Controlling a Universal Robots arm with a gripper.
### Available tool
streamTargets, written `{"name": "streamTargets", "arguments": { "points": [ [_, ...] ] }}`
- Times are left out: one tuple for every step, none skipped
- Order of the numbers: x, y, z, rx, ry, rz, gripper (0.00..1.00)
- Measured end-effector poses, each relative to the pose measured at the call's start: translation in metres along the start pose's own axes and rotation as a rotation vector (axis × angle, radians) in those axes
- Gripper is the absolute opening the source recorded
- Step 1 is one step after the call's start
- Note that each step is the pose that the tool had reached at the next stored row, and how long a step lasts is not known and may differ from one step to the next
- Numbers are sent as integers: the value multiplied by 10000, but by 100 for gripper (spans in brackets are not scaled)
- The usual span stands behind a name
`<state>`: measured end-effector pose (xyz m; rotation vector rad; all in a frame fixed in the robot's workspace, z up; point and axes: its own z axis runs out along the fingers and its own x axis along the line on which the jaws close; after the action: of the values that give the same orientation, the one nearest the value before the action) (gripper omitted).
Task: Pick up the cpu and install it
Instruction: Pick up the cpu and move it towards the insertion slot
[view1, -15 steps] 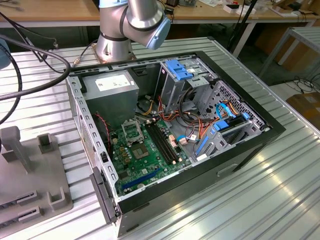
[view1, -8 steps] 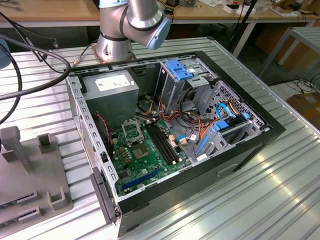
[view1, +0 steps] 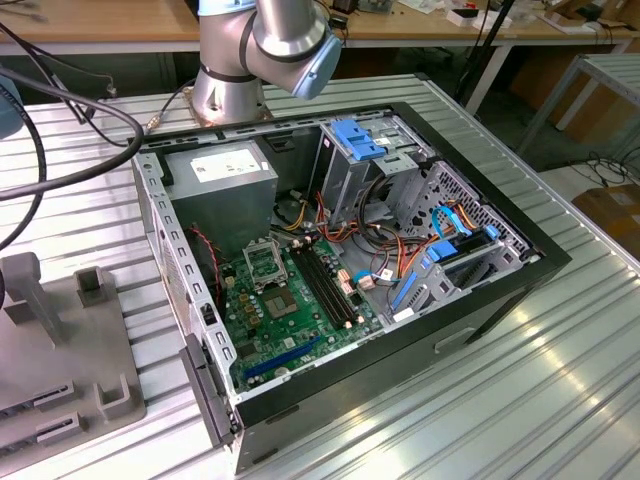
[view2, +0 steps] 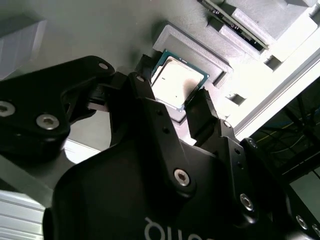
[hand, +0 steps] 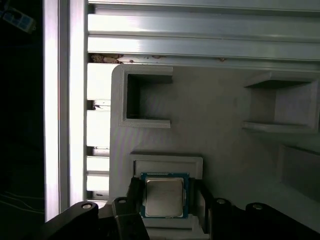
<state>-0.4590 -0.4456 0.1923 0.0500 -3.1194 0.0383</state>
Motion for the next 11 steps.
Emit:
{"name": "streamTargets", "arguments": {
  "points": [
    [0,0,-3,-4,-2,2,55],
    [5,0,-18,-3,-1,1,55],
    [8,0,-19,-3,0,2,45],
    [9,0,-19,-3,0,1,45],
    [10,0,-19,-3,0,2,45],
    [10,0,-19,-3,0,1,45],
    [10,0,-19,-3,0,1,45],
    [10,0,-20,-3,0,2,45],
    [11,0,-19,-3,0,2,45],
    [11,0,-20,-3,0,2,45],
    [11,0,-19,-3,-1,2,45]
  ]
}}
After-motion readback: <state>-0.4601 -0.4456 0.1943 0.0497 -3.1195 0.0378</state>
